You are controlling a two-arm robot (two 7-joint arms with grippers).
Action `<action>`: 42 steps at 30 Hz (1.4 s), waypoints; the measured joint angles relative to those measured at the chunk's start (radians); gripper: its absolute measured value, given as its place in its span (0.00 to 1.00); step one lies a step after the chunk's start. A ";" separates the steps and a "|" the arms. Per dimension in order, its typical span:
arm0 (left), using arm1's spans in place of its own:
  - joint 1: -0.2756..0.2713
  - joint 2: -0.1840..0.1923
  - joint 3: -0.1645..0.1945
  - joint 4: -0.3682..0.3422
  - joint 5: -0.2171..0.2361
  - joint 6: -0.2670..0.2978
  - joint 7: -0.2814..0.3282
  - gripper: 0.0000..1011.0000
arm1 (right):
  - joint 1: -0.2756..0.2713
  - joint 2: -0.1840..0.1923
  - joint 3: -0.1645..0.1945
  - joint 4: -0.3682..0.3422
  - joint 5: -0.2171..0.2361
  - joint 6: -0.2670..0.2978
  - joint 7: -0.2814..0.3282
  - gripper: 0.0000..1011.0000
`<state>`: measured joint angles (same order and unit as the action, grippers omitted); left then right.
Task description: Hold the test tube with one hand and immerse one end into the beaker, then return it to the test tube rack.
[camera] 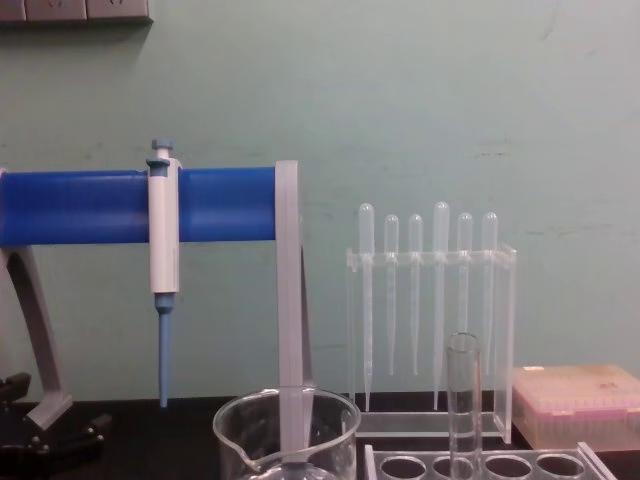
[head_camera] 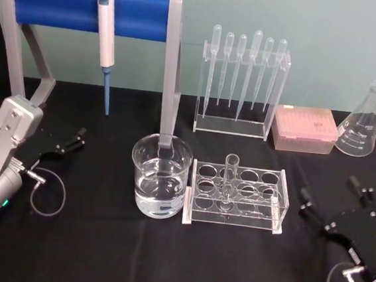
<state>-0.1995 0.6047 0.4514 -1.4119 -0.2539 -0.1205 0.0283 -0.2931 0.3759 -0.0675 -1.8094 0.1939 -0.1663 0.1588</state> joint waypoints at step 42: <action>0.000 0.000 0.000 0.000 0.000 0.000 0.000 0.99 | 0.326 -0.117 -0.046 0.391 -0.244 0.030 -0.048 0.99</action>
<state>-0.1995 0.6047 0.4514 -1.4120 -0.2539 -0.1206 0.0283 0.0328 0.2584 -0.1135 -1.4188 -0.0504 -0.1367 0.1111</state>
